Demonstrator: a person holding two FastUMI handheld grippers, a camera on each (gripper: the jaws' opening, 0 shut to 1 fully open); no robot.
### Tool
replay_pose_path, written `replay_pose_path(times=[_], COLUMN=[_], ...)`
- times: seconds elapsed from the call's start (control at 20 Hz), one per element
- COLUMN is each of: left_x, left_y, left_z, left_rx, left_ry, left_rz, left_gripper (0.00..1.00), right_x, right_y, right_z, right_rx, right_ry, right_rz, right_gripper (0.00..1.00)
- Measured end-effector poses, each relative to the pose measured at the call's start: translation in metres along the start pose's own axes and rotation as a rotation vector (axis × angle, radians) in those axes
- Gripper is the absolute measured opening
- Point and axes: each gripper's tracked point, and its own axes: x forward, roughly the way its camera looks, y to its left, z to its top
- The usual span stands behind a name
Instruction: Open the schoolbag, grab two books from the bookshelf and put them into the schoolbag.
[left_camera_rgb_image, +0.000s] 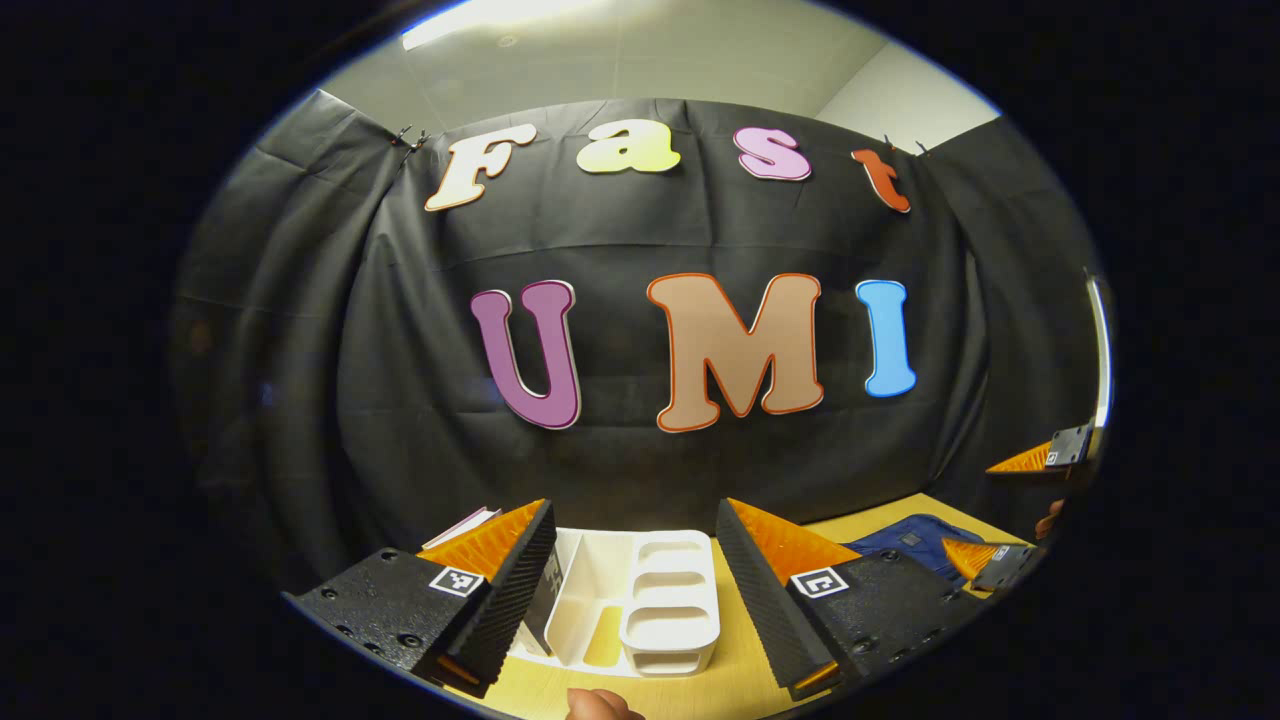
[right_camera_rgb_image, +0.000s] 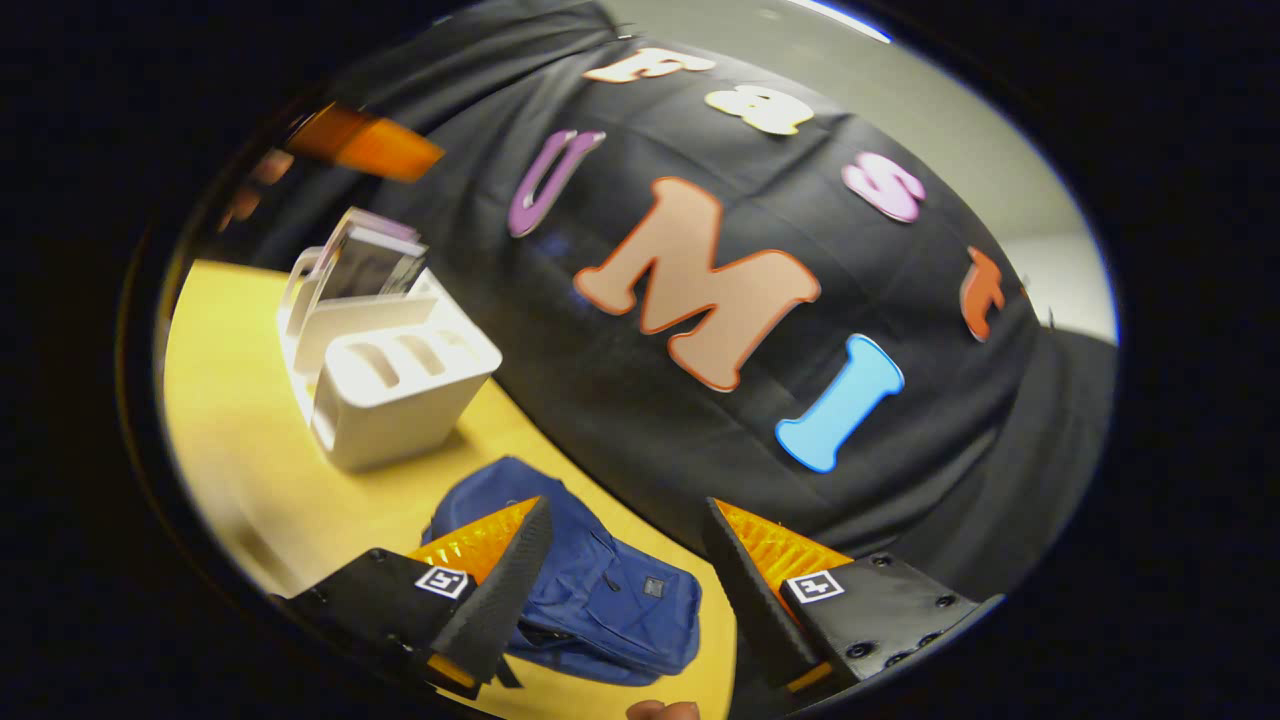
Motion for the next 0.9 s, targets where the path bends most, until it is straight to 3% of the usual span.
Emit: replay_pose_path(times=[0.05, 0.1, 0.15, 0.2, 0.25, 0.35, 0.4, 0.45, 0.5, 0.55, 0.9], left_x=[0.000, 0.000, -0.001, -0.001, -0.002, -0.004, -0.006, -0.007, -0.009, -0.010, -0.023], left_y=[0.004, 0.006, 0.009, 0.013, 0.017, 0.023, 0.028, 0.032, 0.035, 0.039, 0.058], left_z=[-0.001, -0.001, -0.001, -0.002, -0.005, -0.007, -0.008, -0.009, -0.012, -0.015, -0.026], left_rx=[0.000, 0.000, 0.000, 0.000, 0.001, 0.003, 0.003, 0.003, 0.002, 0.002, -0.001], left_ry=[0.005, 0.008, 0.010, 0.013, 0.018, 0.027, 0.030, 0.034, 0.043, 0.053, 0.096], left_rz=[0.013, 0.027, 0.041, 0.052, 0.063, 0.086, 0.099, 0.113, 0.123, 0.136, 0.203], left_gripper=[0.95, 0.95, 0.94, 0.95, 0.95, 0.94, 0.95, 0.95, 0.94, 0.95, 0.95], right_x=[0.005, 0.008, 0.016, 0.022, 0.026, 0.032, 0.037, 0.042, 0.047, 0.054, 0.095], right_y=[0.015, 0.023, 0.035, 0.046, 0.057, 0.082, 0.092, 0.099, 0.105, 0.105, 0.129], right_z=[-0.009, -0.015, -0.021, -0.029, -0.037, -0.058, -0.069, -0.081, -0.090, -0.097, -0.108], right_rx=[-0.060, -0.108, -0.146, -0.191, -0.228, -0.315, -0.350, -0.376, -0.387, -0.398, -0.543], right_ry=[0.010, 0.024, 0.023, 0.036, 0.046, 0.070, 0.088, 0.107, 0.133, 0.151, 0.120], right_rz=[0.035, 0.055, 0.083, 0.101, 0.121, 0.171, 0.195, 0.217, 0.238, 0.243, 0.223], right_gripper=[0.90, 0.99, 0.90, 0.90, 0.99, 0.99, 0.90, 0.89, 0.99, 0.88, 0.88])
